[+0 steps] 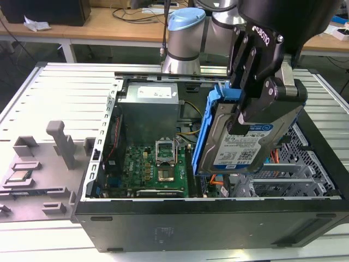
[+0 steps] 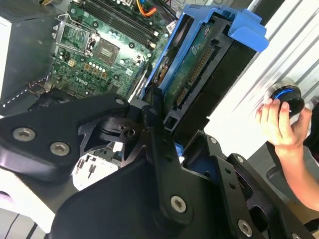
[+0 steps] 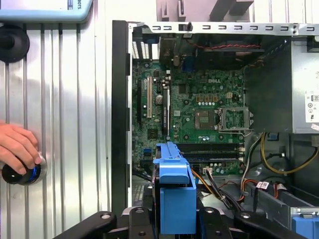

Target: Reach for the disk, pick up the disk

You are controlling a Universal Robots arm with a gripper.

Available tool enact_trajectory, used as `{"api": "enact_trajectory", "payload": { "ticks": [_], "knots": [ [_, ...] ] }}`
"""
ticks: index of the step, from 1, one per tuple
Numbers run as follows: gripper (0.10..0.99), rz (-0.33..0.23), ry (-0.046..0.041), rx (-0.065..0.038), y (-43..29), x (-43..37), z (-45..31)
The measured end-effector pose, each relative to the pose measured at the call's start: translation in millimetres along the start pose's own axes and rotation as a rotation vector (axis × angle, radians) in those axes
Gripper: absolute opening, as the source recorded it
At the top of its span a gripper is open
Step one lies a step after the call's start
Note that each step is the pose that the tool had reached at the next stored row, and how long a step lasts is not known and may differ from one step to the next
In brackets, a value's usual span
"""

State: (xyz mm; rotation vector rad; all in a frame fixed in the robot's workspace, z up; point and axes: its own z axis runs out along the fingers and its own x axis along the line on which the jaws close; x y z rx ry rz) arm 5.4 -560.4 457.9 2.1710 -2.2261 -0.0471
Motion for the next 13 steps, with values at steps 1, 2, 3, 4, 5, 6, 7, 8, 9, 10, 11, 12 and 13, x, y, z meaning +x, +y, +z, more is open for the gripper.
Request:
{"api": "enact_trajectory", "payload": {
  "ticks": [1, 2, 3, 4, 5, 6, 7, 8, 9, 10, 11, 12, 13],
  "knots": [
    [0.365, 0.000, 0.0001, 0.000, -0.1, 2.6, 0.2],
    [0.365, 0.000, 0.0001, 0.000, -0.1, 5.0, 0.4],
    [0.365, 0.000, -0.0001, 0.000, -0.1, 5.9, 0.6],
    [0.365, 0.000, -0.0002, 0.000, -0.4, 5.9, 0.7],
    [0.365, 0.000, -0.0001, 0.000, -1.4, 5.9, 0.7],
    [0.365, 0.000, 0.0002, 0.000, -2.9, 5.9, 0.5],
    [0.365, 0.000, 0.0000, 0.000, -5.2, 5.8, 0.4],
    [0.365, 0.000, 0.0001, 0.000, -7.1, 5.8, 0.3],
    [0.365, 0.000, 0.0001, 0.000, -9.5, 5.7, 0.2],
    [0.365, 0.000, 0.0000, 0.000, -12.6, 5.7, 0.1],
    [0.365, 0.000, 0.0000, 0.000, -17.6, 5.5, -0.1],
    [0.365, 0.000, 0.0000, 0.000, -20.7, 5.4, -0.2],
    [0.365, 0.000, 0.0001, 0.000, -24.3, 5.3, -0.4]
  ]
}}
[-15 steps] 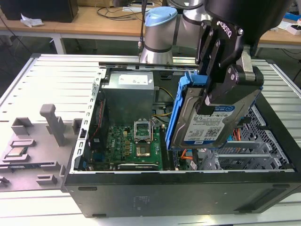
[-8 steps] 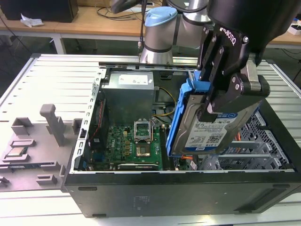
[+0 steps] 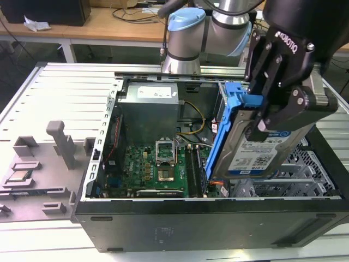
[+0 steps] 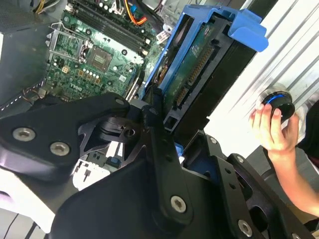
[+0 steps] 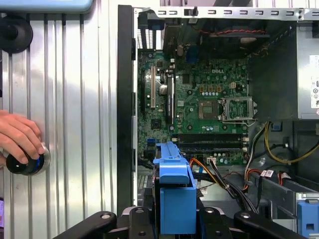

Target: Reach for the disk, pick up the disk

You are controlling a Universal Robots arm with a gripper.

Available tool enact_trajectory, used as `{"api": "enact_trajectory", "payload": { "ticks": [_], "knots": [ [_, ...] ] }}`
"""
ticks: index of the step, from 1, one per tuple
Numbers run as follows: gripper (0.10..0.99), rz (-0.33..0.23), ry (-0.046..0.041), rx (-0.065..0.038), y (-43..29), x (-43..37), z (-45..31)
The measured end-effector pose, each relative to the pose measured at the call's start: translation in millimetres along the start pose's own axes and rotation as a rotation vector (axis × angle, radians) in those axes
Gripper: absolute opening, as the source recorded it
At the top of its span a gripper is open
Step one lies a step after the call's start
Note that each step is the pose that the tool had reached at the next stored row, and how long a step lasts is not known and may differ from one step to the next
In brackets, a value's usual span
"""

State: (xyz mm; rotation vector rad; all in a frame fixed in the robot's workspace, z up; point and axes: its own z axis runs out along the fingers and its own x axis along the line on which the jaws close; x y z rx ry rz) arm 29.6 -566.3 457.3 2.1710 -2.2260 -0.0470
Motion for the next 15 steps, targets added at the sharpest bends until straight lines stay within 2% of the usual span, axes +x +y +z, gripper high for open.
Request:
{"api": "enact_trajectory", "payload": {
  "ticks": [1, 4, 7, 10, 15],
  "knots": [
    [0.365, 0.000, 0.0000, 0.000, -5.1, -0.1, -0.2],
    [0.365, 0.000, -0.0001, 0.000, -11.3, -0.3, -0.5],
    [0.365, 0.000, 0.0000, 0.000, -23.2, -0.6, -1.0],
    [0.365, 0.000, -0.0001, 0.000, -29.4, -0.7, -1.2],
    [0.365, 0.000, 0.0000, 0.000, -44.5, -1.1, -1.8]
  ]
}}
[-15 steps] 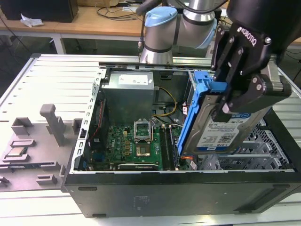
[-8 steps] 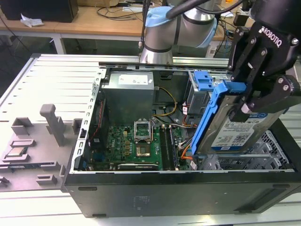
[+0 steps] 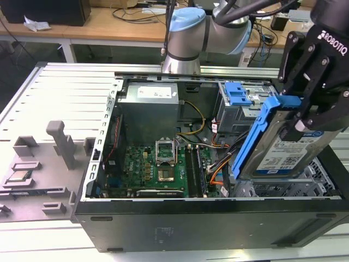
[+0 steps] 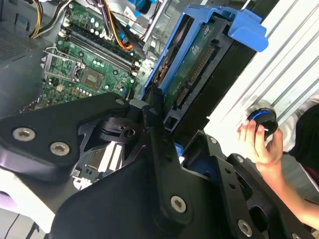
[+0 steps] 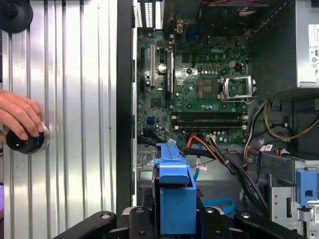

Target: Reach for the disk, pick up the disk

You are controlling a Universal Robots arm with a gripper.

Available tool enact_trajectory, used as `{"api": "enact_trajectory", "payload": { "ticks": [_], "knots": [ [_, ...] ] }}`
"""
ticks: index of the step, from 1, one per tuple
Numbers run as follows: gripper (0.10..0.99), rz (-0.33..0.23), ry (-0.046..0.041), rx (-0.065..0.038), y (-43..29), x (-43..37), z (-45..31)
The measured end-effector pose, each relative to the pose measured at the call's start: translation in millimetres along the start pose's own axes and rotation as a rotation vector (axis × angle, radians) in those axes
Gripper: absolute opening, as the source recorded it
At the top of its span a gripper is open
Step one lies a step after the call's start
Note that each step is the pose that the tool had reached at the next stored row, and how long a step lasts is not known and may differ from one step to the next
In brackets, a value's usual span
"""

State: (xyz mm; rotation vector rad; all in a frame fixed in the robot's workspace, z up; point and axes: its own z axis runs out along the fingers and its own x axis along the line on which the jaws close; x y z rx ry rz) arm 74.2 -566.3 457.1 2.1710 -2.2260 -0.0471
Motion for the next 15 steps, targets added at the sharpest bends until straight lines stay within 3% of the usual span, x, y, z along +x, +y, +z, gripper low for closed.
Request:
{"api": "enact_trajectory", "payload": {
  "ticks": [15],
  "knots": [
    [0.365, 0.002, 0.0000, 0.000, -25.2, -0.8, 0.7]
  ]
}}
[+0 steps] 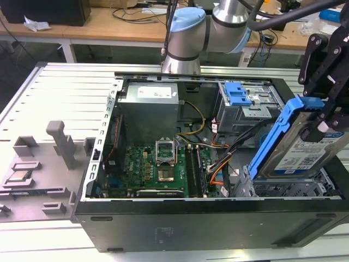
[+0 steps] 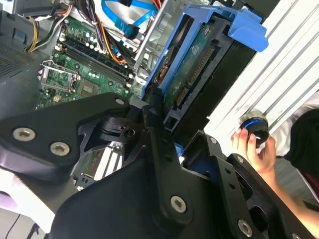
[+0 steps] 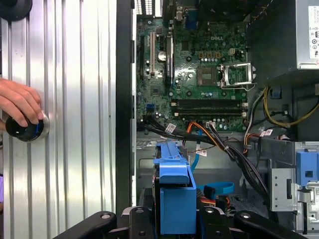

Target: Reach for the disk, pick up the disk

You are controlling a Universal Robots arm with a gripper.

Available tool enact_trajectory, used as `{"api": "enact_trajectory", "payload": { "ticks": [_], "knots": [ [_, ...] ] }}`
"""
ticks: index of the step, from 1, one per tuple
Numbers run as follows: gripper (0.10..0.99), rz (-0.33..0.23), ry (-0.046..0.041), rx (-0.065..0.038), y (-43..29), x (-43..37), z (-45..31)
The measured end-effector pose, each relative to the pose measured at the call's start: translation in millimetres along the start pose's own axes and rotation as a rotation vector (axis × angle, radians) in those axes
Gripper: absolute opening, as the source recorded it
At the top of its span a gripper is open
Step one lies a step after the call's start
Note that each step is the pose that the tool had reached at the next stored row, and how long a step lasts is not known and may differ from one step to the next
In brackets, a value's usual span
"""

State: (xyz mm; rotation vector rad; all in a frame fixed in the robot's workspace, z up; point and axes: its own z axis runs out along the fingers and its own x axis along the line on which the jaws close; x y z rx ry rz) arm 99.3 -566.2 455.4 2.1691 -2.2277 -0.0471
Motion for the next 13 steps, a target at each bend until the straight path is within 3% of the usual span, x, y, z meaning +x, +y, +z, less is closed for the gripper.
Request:
{"api": "enact_trajectory", "payload": {
  "ticks": [7, 13],
  "knots": [
    [0.365, 0.000, -0.0002, 0.000, -7.6, -6.5, 2.5],
    [0.365, 0.000, -0.0001, 0.000, -8.0, -6.6, 2.4]
  ]
}}
